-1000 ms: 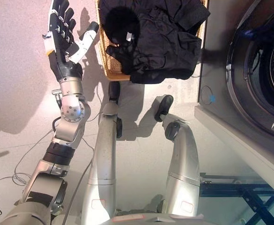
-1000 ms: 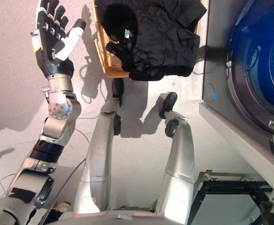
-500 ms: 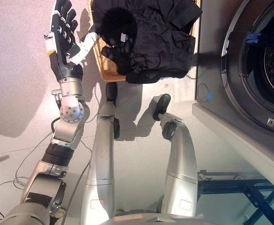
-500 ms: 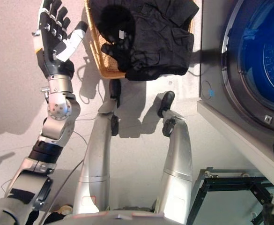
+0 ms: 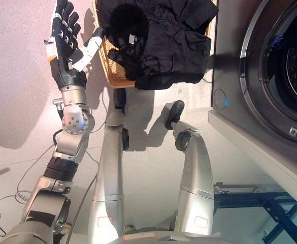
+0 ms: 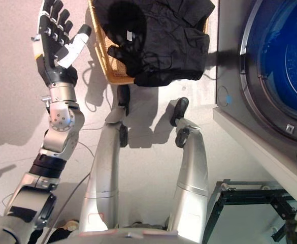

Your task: Put the clothes in the basket into the washing machine.

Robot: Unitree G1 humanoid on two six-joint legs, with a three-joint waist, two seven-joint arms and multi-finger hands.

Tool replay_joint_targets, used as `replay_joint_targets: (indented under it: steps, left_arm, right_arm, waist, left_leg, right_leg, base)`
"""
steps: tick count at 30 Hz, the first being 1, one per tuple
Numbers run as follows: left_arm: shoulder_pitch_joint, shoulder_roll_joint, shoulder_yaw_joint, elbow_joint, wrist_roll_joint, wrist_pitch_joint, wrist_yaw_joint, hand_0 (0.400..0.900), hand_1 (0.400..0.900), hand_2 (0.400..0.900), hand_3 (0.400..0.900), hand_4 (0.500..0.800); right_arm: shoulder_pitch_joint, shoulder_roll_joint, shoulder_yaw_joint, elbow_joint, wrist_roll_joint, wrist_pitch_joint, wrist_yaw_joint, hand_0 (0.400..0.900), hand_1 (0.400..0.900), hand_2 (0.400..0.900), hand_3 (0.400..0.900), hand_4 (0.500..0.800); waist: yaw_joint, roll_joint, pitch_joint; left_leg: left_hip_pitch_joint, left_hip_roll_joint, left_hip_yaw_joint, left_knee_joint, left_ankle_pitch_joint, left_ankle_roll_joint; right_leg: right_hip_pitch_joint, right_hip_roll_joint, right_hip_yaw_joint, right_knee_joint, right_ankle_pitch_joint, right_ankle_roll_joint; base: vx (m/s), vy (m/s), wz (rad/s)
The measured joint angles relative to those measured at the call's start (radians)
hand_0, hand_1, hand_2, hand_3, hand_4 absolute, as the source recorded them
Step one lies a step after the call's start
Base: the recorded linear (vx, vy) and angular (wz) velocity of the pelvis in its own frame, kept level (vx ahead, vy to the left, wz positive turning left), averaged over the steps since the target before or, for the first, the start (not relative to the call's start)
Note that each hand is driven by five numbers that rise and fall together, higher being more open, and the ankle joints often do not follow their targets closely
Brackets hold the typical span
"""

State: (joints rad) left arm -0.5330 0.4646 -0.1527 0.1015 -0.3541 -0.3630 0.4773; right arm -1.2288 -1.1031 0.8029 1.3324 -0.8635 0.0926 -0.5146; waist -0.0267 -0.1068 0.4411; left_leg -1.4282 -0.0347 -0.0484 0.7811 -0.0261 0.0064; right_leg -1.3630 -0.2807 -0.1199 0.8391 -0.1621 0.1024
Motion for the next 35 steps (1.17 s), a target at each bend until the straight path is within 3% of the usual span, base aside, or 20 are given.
replay_joint_targets:
  steps: [12, 20, 27, 30, 35]
  left_arm:
    - [0.001, 0.008, 0.012, -0.001, 0.0, 0.001, 0.0, 0.9, 0.9, 0.9, 0.9, 0.8]
    - [0.003, 0.007, 0.032, -0.001, 0.0, 0.002, 0.011, 0.9, 0.9, 0.9, 0.9, 0.8]
    - [0.003, -0.022, 0.042, -0.002, 0.0, 0.002, 0.037, 0.9, 0.9, 0.9, 0.9, 0.8]
    - [0.023, -0.032, 0.067, -0.001, 0.0, 0.004, 0.047, 0.9, 0.9, 0.9, 0.9, 0.8]
    - [0.033, -0.048, 0.092, -0.002, 0.001, 0.006, 0.066, 0.9, 0.9, 0.9, 0.9, 0.8]
  right_arm:
    - [-0.049, 0.0, 0.0, -0.01, 0.013, 0.0, -0.007, 0.9, 0.9, 0.9, 0.9, 0.8]
    - [-0.037, 0.0, -0.027, -0.221, 0.113, -0.012, -0.063, 0.9, 0.9, 0.9, 0.9, 0.8]
    - [0.12, 0.0, -0.229, -0.487, 0.222, -0.042, -0.071, 0.9, 0.9, 0.9, 0.9, 0.8]
    - [0.241, 0.004, -0.336, -0.682, 0.246, -0.055, -0.074, 0.9, 0.9, 0.9, 0.9, 0.8]
    - [0.436, 0.071, -0.516, -0.894, 0.254, -0.09, -0.072, 0.9, 0.9, 0.9, 0.9, 0.8]
  waist:
    - [-0.009, 0.0, 0.0]
    - [-0.033, -0.001, 0.0]
    - [-0.053, -0.001, 0.0]
    - [-0.064, -0.001, 0.0]
    - [-0.072, -0.001, 0.0]
  left_leg:
    - [-0.018, 0.006, 0.001, 0.014, -0.005, 0.002]
    - [0.001, 0.016, 0.019, 0.018, -0.009, 0.006]
    - [0.001, 0.02, 0.024, 0.024, -0.012, 0.008]
    - [0.0, 0.026, 0.026, 0.04, -0.026, 0.009]
    - [-0.018, 0.034, 0.022, 0.07, -0.046, 0.008]
  right_leg:
    - [-0.013, 0.008, 0.004, -0.001, 0.004, 0.002]
    - [-0.004, 0.016, 0.021, -0.003, 0.012, -0.001]
    - [-0.004, 0.025, 0.031, -0.013, 0.02, 0.004]
    - [-0.004, 0.035, 0.041, -0.018, 0.024, 0.005]
    - [-0.013, 0.049, 0.049, -0.014, 0.024, 0.005]
  base:
    - [0.0, 0.009, -0.04]
    - [-0.01, 0.021, -0.08]
    - [-0.02, 0.019, -0.08]
    - [-0.02, 0.019, -0.09]
    - [-0.01, 0.013, -0.04]
